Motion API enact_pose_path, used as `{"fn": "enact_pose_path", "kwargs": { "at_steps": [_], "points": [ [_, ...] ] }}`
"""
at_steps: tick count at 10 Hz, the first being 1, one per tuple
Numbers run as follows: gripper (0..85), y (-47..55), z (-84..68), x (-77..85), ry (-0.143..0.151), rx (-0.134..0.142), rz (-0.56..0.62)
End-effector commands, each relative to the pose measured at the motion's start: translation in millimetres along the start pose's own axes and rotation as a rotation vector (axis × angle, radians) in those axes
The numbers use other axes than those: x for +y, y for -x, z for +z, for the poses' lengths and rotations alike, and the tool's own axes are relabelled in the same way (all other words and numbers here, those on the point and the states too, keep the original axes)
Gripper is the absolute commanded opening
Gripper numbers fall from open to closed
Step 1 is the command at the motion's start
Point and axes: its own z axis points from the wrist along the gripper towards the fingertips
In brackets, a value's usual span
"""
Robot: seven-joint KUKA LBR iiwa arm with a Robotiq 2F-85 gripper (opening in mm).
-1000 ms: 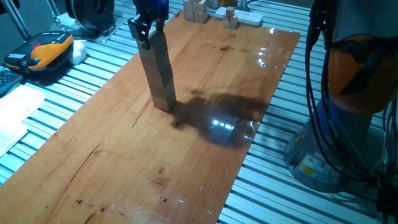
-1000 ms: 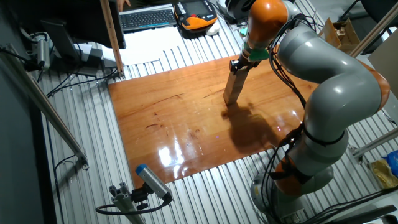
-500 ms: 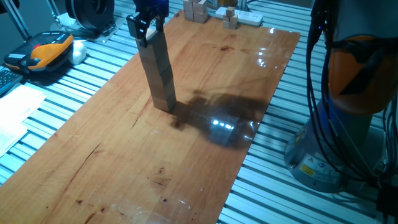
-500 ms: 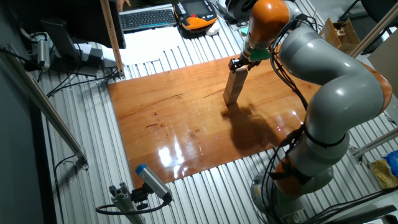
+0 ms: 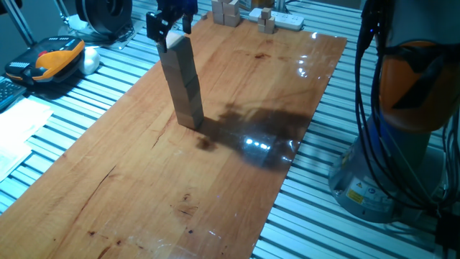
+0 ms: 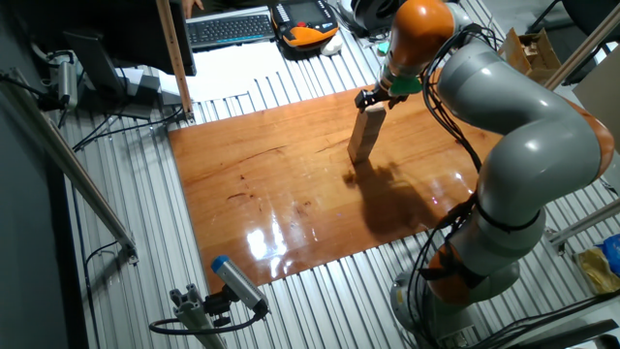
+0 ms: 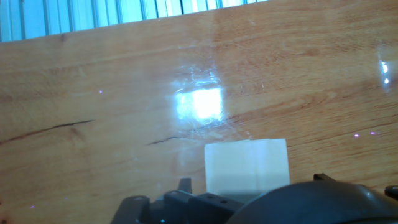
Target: Stack the blocks in a vertical line of five
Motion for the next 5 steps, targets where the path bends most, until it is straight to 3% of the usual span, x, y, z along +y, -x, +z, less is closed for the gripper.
{"fn": "enact_pose_path", "kwargs": {
  "at_steps": [1,5],
  "points": [
    [85.0,0.2,-2.5,-1.0,0.002,0.0,0.003],
    [85.0,-0.3,-7.1,-6.8,0.006,-0.004,0.003]
  ]
}}
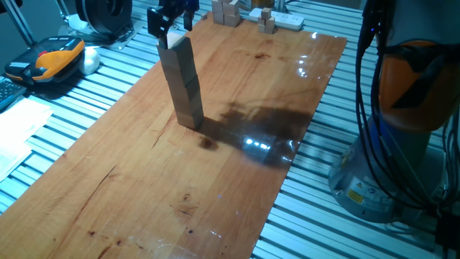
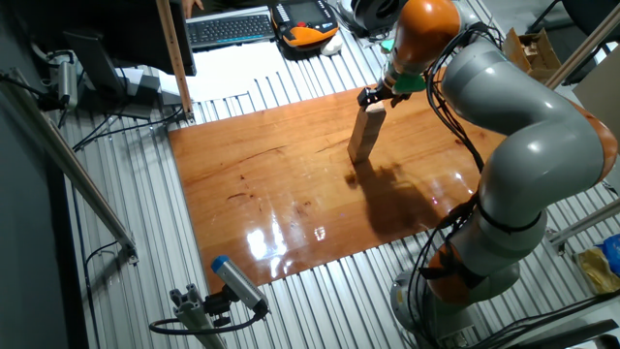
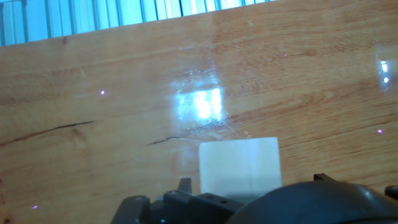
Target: Stack the blocks in a vertical line of five
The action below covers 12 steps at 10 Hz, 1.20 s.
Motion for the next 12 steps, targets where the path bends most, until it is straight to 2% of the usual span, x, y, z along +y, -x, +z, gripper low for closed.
{"fn": "enact_pose_path", "kwargs": {
  "at_steps": [1,3,5,7,11,12],
  "points": [
    [85.0,0.8,-1.7,-3.9,0.008,0.001,-0.002],
    [85.0,2.5,-7.2,-17.5,0.01,-0.006,-0.006],
    [85.0,3.9,-8.3,-27.4,-0.008,-0.022,-0.008],
    [85.0,4.4,-6.9,-38.6,-0.016,-0.02,-0.009],
    [85.0,3.8,-3.8,-55.6,-0.007,-0.02,-0.027],
    [85.0,3.2,-2.6,-58.7,0.012,-0.016,-0.021]
  ]
}}
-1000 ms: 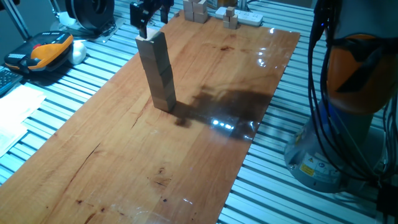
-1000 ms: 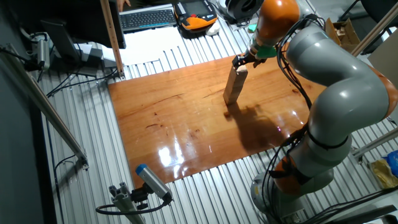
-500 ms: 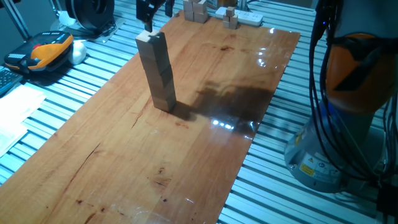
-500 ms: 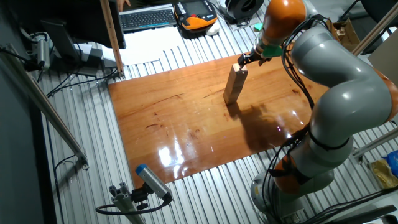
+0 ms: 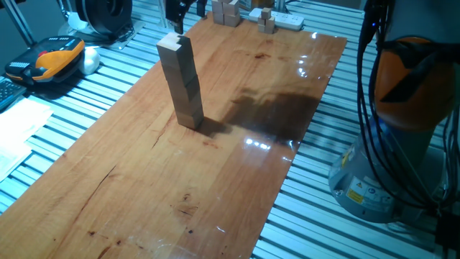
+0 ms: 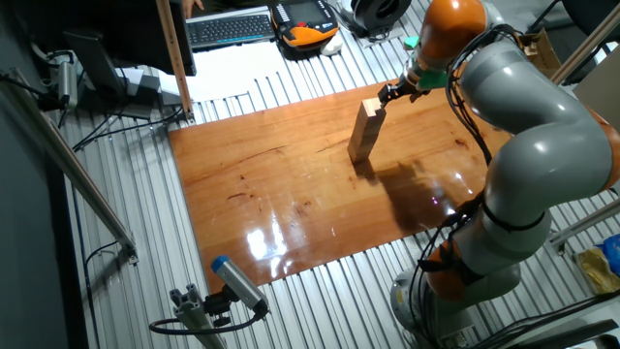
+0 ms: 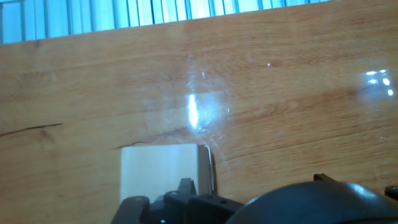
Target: Stack the blocks in a vertical line of five
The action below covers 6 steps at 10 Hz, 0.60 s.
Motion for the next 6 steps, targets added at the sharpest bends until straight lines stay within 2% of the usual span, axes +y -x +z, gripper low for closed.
{"fn": "enact_pose_path", "kwargs": {
  "at_steps": [1,6],
  "points": [
    [85.0,-0.9,-0.1,-2.0,0.005,0.002,0.001],
    [85.0,-2.7,1.5,-8.1,0.008,0.001,0.003]
  ]
}}
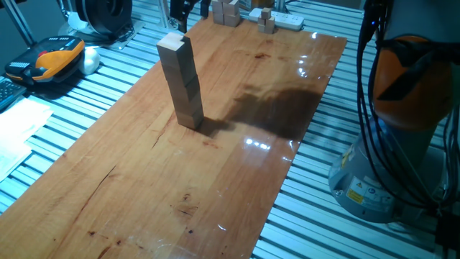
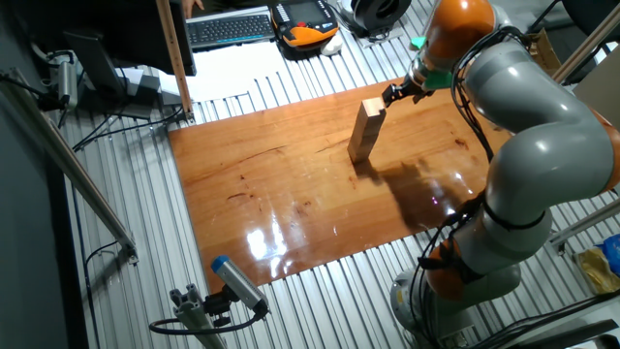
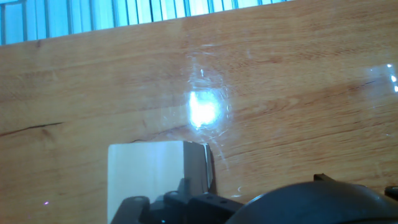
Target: Stack the blocks in a vertical line of five
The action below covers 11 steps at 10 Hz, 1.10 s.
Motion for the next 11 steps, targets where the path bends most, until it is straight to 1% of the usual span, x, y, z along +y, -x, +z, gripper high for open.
{"fn": "enact_pose_path", "kwargs": {
  "at_steps": [1,2,3,4,5,8,11],
  "points": [
    [85.0,0.0,0.6,-1.0,0.003,0.0,0.0],
    [68.0,-0.1,0.9,-1.6,0.011,0.006,0.0],
    [68.0,-0.3,1.0,-2.1,0.018,0.012,-0.006],
    [51.0,-0.1,1.2,-2.3,0.022,0.02,-0.011],
    [51.0,0.2,1.5,-2.4,0.024,0.026,-0.017],
    [0.0,0.7,2.3,-3.2,0.024,0.036,-0.029],
    [0.0,1.1,4.1,-5.5,-0.008,0.032,-0.02]
  ]
}}
